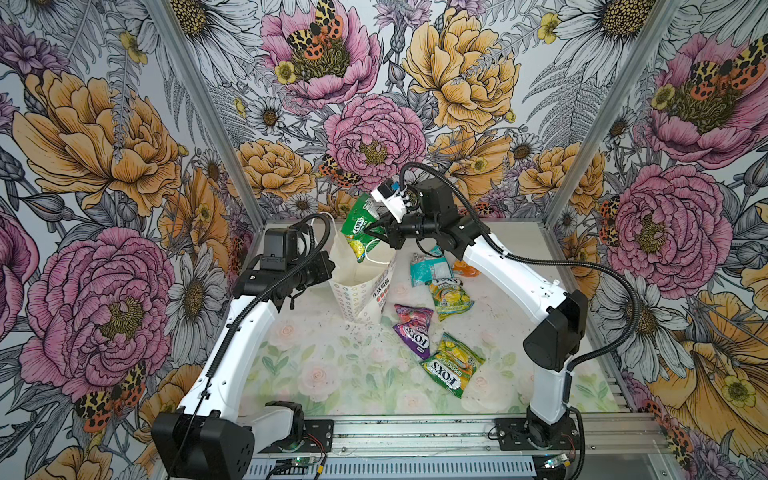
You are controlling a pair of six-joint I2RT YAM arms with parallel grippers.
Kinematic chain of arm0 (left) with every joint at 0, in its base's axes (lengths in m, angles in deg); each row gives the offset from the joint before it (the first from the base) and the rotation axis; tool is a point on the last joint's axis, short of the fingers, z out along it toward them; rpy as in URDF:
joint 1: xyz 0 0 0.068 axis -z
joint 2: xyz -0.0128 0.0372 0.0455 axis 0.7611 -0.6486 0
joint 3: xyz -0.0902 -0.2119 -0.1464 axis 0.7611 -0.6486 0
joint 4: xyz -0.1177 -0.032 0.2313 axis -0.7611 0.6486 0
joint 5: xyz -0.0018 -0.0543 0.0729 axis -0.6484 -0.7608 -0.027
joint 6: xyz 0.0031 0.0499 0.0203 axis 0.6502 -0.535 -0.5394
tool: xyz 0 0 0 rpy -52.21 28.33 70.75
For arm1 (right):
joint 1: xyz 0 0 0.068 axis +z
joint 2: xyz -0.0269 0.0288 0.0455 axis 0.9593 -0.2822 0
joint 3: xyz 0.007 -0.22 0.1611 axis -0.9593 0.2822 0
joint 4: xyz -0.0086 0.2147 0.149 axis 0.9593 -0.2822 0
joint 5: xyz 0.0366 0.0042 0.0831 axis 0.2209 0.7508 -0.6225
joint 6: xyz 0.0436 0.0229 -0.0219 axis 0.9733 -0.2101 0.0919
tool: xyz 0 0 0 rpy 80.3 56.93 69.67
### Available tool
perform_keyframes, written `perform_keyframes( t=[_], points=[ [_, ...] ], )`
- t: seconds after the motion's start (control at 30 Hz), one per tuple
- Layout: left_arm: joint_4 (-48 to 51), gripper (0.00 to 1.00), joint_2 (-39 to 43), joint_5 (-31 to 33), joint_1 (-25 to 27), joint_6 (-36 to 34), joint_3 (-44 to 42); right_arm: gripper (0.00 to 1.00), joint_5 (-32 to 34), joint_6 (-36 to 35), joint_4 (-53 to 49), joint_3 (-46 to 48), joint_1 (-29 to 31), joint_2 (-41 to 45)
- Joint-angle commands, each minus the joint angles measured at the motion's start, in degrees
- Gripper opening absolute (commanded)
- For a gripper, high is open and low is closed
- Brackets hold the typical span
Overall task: Place the snacks into the paper bag
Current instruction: 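Lower the green bag into the paper bag and open the right gripper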
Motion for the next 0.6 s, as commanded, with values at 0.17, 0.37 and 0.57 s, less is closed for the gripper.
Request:
perform_keyframes(
  t=[0.17, 0.37, 0.57],
  points=[
    [-1.47, 0.00, 1.20, 1.77, 0.16, 1.69, 0.51, 0.00, 3.52, -2.83, -6.27, -1.70, 0.27, 2.04],
    [-1.42, 0.00, 1.78, 1.72, 0.25, 1.64, 0.17, 0.00, 6.26, -2.82, -8.21, -2.89, 0.31, 1.37],
    [-1.41, 0.00, 1.50, 1.76, 0.18, 1.64, 0.11, 0.21, 7.86, -2.84, -8.11, -3.36, 0.36, 1.49]
  ],
)
